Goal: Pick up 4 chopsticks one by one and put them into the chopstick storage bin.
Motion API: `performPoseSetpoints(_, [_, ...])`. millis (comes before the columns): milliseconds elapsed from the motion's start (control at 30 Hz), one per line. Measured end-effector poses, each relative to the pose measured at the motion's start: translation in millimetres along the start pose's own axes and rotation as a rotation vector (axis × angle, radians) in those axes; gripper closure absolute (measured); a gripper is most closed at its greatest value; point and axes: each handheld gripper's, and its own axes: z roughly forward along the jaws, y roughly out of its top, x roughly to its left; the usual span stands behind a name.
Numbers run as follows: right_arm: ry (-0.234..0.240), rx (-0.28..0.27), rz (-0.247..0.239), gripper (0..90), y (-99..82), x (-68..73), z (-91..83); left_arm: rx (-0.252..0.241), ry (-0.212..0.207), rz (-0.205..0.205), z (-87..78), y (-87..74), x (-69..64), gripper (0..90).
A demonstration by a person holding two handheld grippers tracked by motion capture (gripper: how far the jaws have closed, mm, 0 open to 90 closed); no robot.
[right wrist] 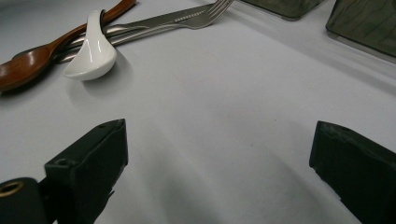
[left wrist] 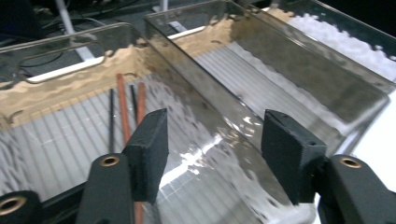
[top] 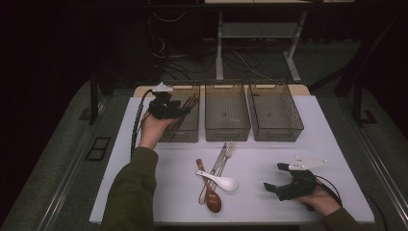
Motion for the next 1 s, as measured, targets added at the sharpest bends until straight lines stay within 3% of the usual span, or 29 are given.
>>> performPoseSetpoints(367, [-0.010,-0.005,0.007,4.2,1.1,-1.6,0.5,-0.017,-0.048,0.053,-13.5,-15.7,-32.4,33.0])
performPoseSetpoints(733, [-0.022,-0.006,0.009,4.2,2.4,-3.3,1.5,0.002,-0.078,0.104,-17.8,-36.6,-61.1,27.5])
performPoseSetpoints(1000, [-0.021,0.005,0.001,4.3,1.3,-0.8,1.2,-0.013,-0.089,0.103,-28.5,-58.5,-71.5,23.8])
